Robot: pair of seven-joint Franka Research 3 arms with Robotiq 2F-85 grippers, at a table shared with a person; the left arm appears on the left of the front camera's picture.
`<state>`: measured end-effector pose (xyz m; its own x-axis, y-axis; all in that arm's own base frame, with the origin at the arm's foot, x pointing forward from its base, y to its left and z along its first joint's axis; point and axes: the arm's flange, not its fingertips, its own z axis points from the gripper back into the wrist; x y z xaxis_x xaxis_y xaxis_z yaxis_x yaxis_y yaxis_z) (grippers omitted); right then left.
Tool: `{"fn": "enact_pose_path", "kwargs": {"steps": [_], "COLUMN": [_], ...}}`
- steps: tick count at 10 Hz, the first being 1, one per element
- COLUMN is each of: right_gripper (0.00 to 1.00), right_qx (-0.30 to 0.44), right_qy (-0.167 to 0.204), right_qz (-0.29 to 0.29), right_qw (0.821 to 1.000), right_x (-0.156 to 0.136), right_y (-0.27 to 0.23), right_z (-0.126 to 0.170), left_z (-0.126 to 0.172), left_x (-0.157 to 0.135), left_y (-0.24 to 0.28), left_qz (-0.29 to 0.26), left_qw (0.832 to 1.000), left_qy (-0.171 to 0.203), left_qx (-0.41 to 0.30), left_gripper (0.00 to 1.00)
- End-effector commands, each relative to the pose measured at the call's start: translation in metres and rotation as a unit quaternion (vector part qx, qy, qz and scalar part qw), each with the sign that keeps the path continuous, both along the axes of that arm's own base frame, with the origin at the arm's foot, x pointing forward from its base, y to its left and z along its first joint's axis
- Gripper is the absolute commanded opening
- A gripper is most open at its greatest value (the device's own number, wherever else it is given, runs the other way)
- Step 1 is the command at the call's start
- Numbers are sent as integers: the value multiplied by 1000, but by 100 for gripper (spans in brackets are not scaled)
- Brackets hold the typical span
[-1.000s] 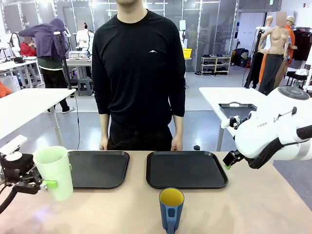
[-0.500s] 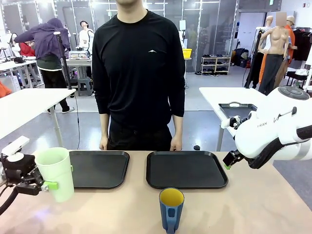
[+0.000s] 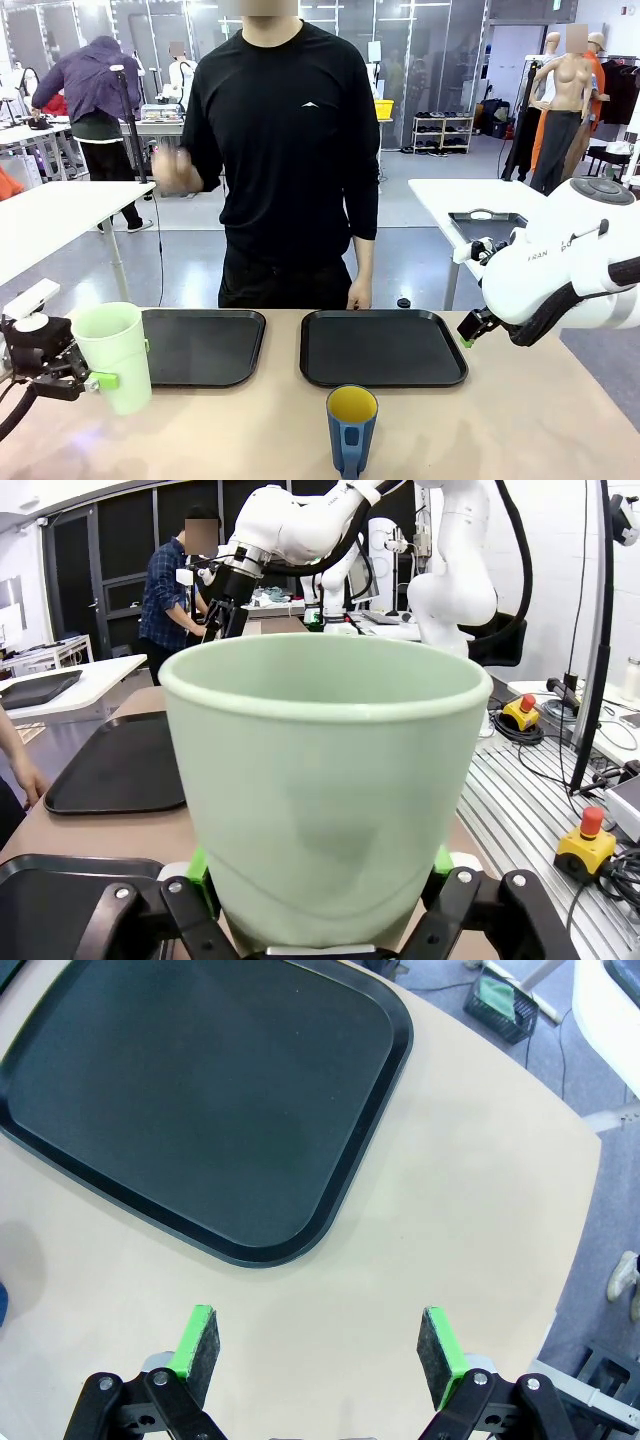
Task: Sort and store the cups by type.
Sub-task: Place the picked Reusable plastic cup into the Flat Tray indicated by the person.
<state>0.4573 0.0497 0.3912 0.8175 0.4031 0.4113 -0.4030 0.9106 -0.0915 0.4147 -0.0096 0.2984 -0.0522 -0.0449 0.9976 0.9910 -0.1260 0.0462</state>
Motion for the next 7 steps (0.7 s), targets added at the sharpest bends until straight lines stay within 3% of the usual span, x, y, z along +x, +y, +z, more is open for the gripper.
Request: {"fn": "enact_pose_path", "kwargs": {"steps": [1, 7], "right_gripper": [100, 100], "right_qx": [5, 5], "right_qy": [0, 0], "right_qz": [-2, -2], "right_qw": [1000, 1000], "right_x": [1, 1], "right_y": [-1, -1], "right_z": [1, 1], "left_z": [1, 1], "left_x": [2, 2], "left_y": [0, 0], "left_qz": [0, 0], "left_qw": [1000, 1000], "left_qy": [-6, -6], "left_qx": [-3, -3], "left_gripper": [40, 40]}}
